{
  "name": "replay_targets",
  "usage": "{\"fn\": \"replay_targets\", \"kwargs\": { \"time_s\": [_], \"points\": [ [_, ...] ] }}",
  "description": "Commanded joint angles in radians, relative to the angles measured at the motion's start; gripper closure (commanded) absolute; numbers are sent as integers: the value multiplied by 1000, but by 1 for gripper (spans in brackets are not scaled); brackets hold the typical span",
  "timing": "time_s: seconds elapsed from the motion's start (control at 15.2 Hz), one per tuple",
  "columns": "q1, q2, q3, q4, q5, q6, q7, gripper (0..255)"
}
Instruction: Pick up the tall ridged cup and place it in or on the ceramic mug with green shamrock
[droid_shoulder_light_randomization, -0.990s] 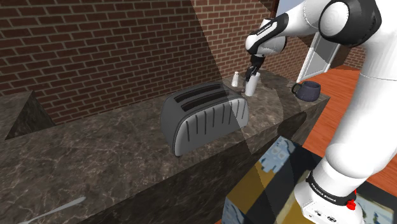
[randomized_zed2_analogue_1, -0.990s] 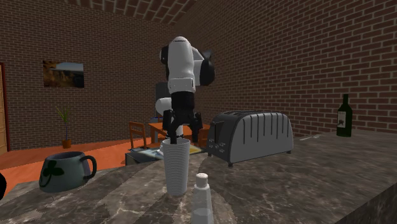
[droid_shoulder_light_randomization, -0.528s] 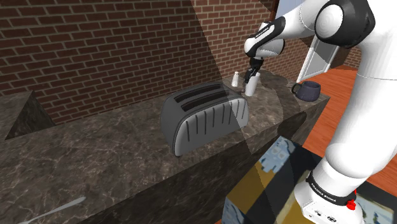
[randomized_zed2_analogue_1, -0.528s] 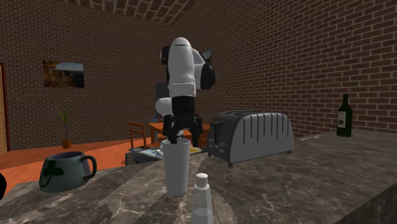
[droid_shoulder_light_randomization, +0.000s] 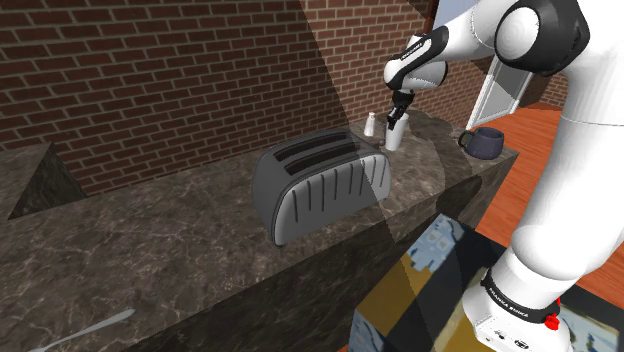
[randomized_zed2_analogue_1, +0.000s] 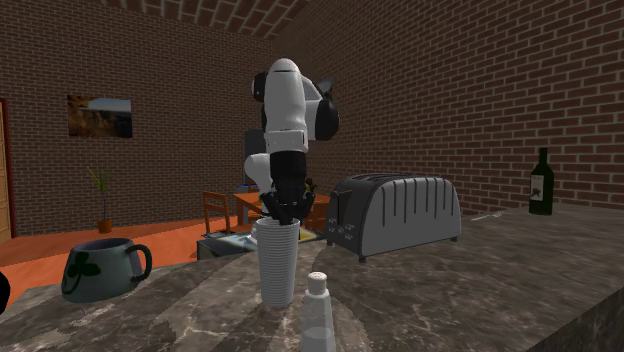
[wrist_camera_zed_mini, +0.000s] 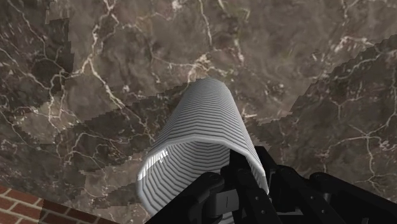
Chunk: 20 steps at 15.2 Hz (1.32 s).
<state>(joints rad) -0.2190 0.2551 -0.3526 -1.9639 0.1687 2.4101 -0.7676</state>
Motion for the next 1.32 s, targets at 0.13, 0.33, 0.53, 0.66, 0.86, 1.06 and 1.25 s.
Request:
{"fn": "replay_targets", "kwargs": {
  "time_s": [0.13,0.33,0.53,0.66,0.86,1.06,1.25],
  "points": [
    [0,0,0,0,0,0,0,255],
    [2,-13,-3,11,-9,-23,7,255],
    [5,-32,-7,28,-22,-58,16,255],
    [7,-44,-10,41,-30,-82,22,255],
    [9,-61,-13,62,-40,-117,30,255],
    [11,-75,-15,85,-50,-154,37,255],
    [12,-88,-17,110,-58,-191,43,255]
  ]
}}
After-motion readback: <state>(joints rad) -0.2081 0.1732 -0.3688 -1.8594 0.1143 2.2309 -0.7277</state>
